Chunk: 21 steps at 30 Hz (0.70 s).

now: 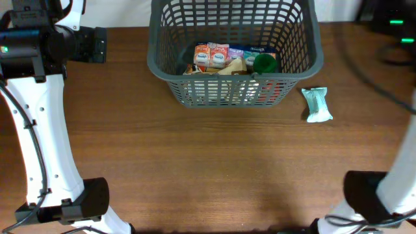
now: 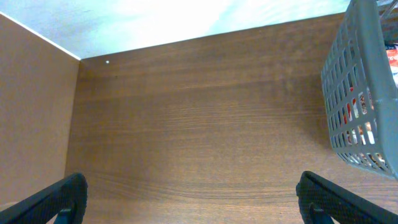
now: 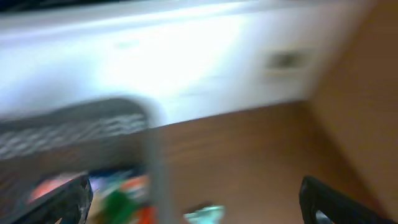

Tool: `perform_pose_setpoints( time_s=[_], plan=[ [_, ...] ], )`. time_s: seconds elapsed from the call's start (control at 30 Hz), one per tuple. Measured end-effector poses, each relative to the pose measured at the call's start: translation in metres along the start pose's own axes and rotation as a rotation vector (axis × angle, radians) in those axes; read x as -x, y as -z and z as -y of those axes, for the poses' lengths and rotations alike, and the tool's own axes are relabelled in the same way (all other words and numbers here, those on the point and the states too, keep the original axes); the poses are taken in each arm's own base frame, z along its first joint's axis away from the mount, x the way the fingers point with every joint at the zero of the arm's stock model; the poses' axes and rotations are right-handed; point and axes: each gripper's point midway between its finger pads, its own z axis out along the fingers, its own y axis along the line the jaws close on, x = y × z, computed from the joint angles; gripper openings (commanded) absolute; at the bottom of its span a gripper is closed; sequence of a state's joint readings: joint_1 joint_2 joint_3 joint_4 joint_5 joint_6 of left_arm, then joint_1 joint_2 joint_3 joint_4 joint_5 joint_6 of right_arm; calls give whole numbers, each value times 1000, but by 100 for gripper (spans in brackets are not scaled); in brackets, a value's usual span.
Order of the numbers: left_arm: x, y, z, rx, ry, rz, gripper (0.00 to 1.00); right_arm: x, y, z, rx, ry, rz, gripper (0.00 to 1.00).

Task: Pack container
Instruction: 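Move the right gripper to the mint-green wipes packet and grasp it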

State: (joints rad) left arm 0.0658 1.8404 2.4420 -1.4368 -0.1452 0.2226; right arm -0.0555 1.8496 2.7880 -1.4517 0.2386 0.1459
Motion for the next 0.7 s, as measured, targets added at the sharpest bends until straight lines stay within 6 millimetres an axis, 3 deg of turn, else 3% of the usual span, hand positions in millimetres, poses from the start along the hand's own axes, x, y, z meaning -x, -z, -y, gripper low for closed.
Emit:
perform_pose_setpoints(
  time_s=[0.07,0.17,0.3,0.4,0.5,0.57,0.7],
  plan=[
    [0,0,0,0,0,0,99,-4,-12,60,-124,-109,-31,99],
    [0,0,0,0,-1,0,99,-30,-43,103,-158,-205,-147,99],
    [0,0,0,-1,-1,0,99,-111,-116,138,-141,-330,-441,99],
    [0,0,0,-1,-1,0,99,-176,-167,131,-75,-364,-640,99],
    [0,0,0,0,-1,0,99,-236,-209,109,23,-343,-788,99],
    [0,0,0,-1,-1,0,99,-272,-225,89,93,-296,-871,99],
    [0,0,0,0,0,0,99,-305,-237,55,199,-182,-941,100]
  ],
)
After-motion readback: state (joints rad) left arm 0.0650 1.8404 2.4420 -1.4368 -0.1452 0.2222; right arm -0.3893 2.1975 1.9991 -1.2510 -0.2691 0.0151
